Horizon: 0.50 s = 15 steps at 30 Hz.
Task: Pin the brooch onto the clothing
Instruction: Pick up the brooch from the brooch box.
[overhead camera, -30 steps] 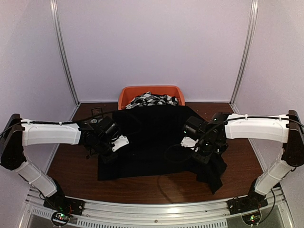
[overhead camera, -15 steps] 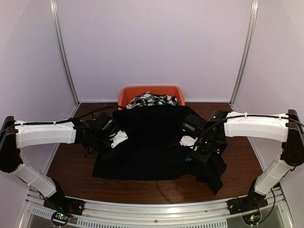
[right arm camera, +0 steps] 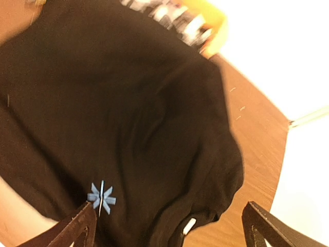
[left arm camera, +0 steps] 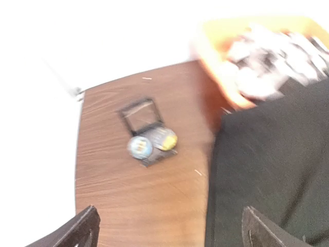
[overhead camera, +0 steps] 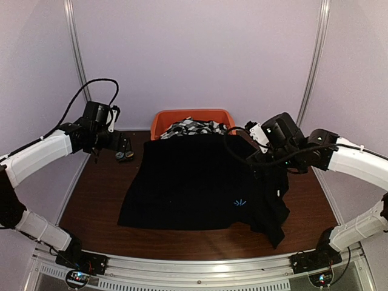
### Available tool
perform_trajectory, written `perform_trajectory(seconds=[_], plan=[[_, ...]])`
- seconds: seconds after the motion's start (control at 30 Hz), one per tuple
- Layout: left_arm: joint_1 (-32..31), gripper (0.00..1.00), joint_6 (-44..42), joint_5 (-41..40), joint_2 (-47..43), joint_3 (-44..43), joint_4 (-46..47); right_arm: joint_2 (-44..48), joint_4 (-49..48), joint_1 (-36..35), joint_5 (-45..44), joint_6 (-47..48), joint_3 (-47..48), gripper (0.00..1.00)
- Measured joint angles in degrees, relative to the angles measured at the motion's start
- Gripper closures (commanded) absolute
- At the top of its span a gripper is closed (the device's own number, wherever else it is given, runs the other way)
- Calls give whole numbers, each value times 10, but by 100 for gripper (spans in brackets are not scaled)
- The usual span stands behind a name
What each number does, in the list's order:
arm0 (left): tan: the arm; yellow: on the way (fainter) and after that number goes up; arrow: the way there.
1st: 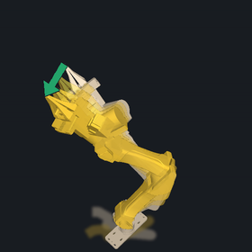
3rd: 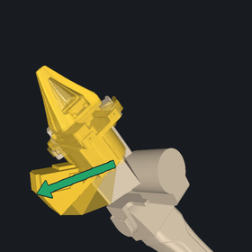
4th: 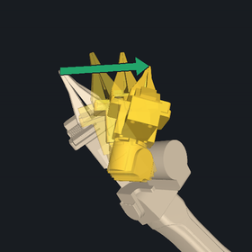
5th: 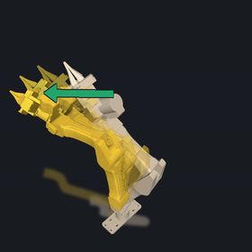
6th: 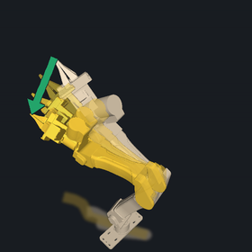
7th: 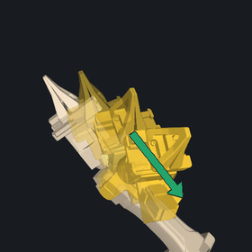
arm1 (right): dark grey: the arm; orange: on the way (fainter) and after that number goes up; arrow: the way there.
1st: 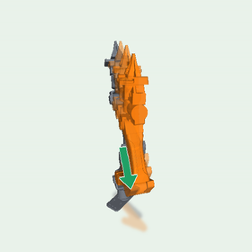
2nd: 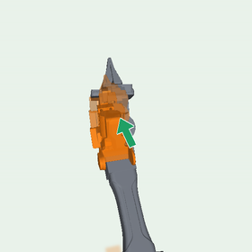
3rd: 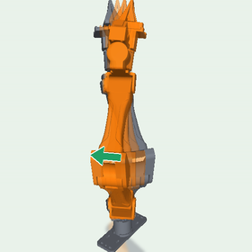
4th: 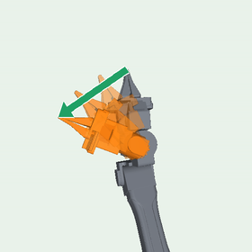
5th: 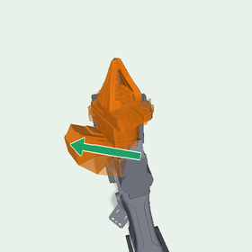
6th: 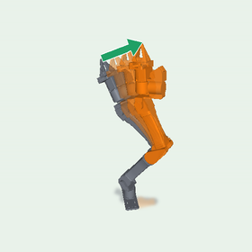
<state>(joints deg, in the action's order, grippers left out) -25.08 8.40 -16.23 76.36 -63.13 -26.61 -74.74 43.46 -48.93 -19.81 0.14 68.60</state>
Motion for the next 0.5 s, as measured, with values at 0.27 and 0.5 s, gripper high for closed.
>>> perform_trajectory(seconds=[0.27,0.5], plan=[[51,2,59,-27,162,-133,16,76,-140,17,-16,-45,-91,0],[144,8,106,12,269,-168,33,77,-155,18,-21,-53,-119,0]])
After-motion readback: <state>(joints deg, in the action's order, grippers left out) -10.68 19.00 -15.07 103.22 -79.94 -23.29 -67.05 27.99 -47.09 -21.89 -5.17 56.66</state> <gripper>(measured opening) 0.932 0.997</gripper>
